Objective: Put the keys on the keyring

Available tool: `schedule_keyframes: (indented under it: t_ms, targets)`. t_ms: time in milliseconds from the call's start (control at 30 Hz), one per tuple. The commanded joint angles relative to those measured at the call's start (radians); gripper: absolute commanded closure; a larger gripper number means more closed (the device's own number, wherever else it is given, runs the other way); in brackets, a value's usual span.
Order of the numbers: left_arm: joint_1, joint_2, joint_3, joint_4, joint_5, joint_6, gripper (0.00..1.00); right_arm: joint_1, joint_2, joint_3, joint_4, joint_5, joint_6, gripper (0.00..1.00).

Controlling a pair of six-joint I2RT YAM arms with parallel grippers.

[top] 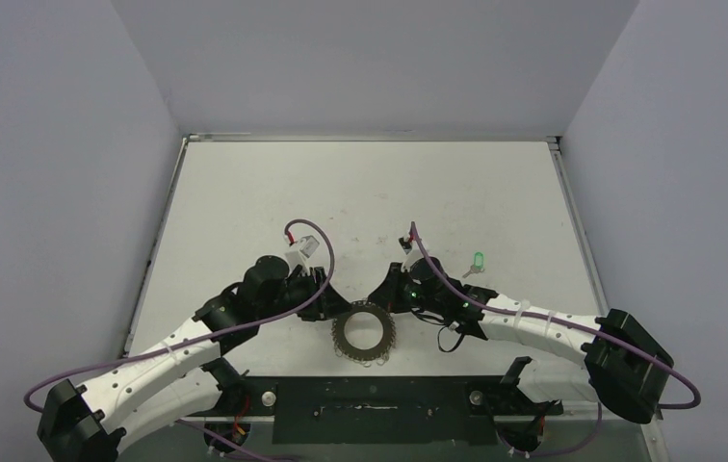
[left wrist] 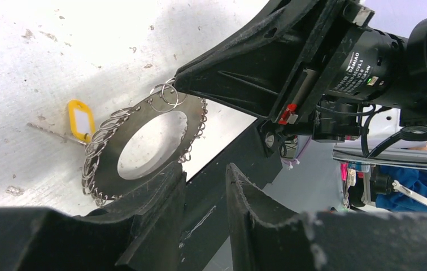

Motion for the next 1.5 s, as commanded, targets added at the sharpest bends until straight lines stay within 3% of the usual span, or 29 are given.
schedule_keyframes:
  t_ms: [0,333,467,600,633,667,700,733,800,967,1100,1467]
  targets:
    - [0.006,0.016,0.005,0.077,-0.031,-0.006,0.70,0.005,-0.002,0.042,0.077,-0.017,0.017,1.00]
    - [0.006,0.154,0.094,0.044,-0.015,0.155,0.56,-0.007,-0.001,0.042,0.008,0.009,0.002,1.00]
    - [0.013,0.178,0.119,0.006,-0.020,0.195,0.42,-0.070,0.000,0.073,-0.091,0.014,-0.045,0.98]
    - [0.034,0.203,0.123,-0.038,0.001,0.193,0.22,-0.119,-0.023,0.148,-0.251,0.051,-0.129,0.76]
    - [0.044,0.207,0.117,-0.048,0.010,0.190,0.17,-0.125,-0.034,0.157,-0.280,0.059,-0.154,0.68]
    - [0.056,0.210,0.109,-0.050,0.024,0.183,0.06,-0.128,-0.048,0.162,-0.306,0.073,-0.167,0.55]
    - [0.067,0.211,0.098,-0.052,0.036,0.181,0.04,-0.128,-0.063,0.163,-0.327,0.084,-0.176,0.42]
    - [0.077,0.208,0.085,-0.060,0.029,0.165,0.03,-0.129,-0.079,0.160,-0.342,0.090,-0.184,0.32]
    - [0.099,0.198,0.052,-0.055,0.050,0.153,0.03,-0.130,-0.109,0.143,-0.365,0.092,-0.191,0.22]
    - [0.147,0.163,-0.011,-0.118,0.026,0.116,0.03,-0.130,-0.194,0.046,-0.391,0.077,-0.154,0.15]
    - [0.172,0.165,-0.065,-0.117,0.063,0.082,0.04,-0.130,-0.244,-0.066,-0.381,0.042,-0.094,0.14]
    - [0.183,0.310,-0.149,0.084,0.172,0.021,0.27,-0.128,-0.207,-0.236,-0.161,-0.090,0.039,0.31]
